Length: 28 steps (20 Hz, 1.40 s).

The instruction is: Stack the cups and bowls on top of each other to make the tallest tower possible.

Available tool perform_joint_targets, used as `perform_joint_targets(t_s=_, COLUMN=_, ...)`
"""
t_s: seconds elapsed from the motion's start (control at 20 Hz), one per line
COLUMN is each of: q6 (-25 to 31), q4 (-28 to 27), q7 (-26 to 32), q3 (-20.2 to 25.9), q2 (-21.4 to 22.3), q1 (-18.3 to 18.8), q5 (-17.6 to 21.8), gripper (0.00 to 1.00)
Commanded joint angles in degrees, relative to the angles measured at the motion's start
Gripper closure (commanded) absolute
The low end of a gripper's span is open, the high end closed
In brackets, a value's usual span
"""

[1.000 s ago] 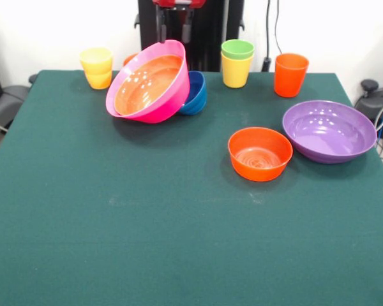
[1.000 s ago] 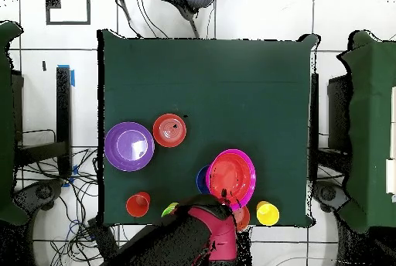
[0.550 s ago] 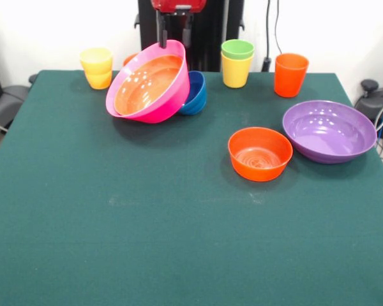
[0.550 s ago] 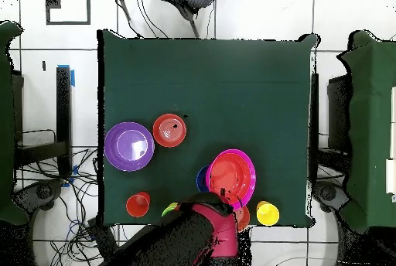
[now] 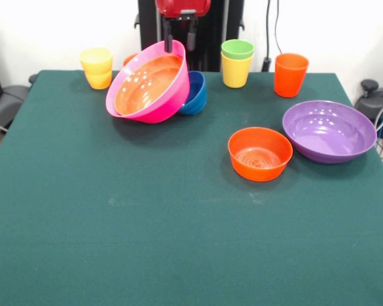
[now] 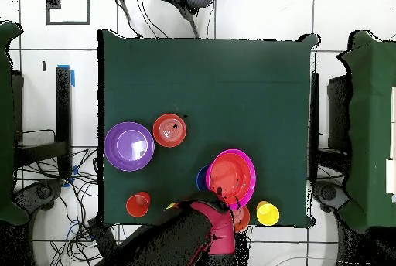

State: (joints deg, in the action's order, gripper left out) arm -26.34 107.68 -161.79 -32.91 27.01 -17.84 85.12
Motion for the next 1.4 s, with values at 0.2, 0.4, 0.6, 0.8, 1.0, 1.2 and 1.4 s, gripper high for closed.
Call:
perform_joint_targets(t_s=0.2, q6=4.01, q4=-0.82, q7=13.39, q3=9.11, q2=-2.95, q1=1.23, q5=-2.52, gripper=0.00)
perform_joint_targets(t_s=0.4, q6=4.18, q4=-0.78, q7=14.60, q3=9.16, q2=-2.84, q1=1.38, q5=-2.77, gripper=0.00)
perform_joint_targets(t_s=0.6, q6=3.98, q4=-0.62, q7=16.49, q3=9.16, q2=-2.62, q1=1.85, q5=-4.11, gripper=1.00)
perform_joint_targets(t_s=0.8, q6=4.11, q4=-0.56, q7=16.49, q3=9.30, q2=-2.47, q1=1.89, q5=-4.13, gripper=1.00)
perform_joint_targets(t_s=1.0, q6=4.27, q4=-0.47, q7=16.54, q3=9.44, q2=-2.39, q1=1.92, q5=-4.19, gripper=1.00)
perform_joint_targets(t_s=1.2, q6=2.81, q4=0.10, q7=18.30, q3=9.34, q2=-0.98, q1=2.32, q5=-5.57, gripper=1.00)
perform_joint_targets(t_s=1.4, q6=3.28, q4=0.25, q7=12.53, q3=9.09, q2=0.01, q1=-0.67, q5=-2.97, gripper=1.00)
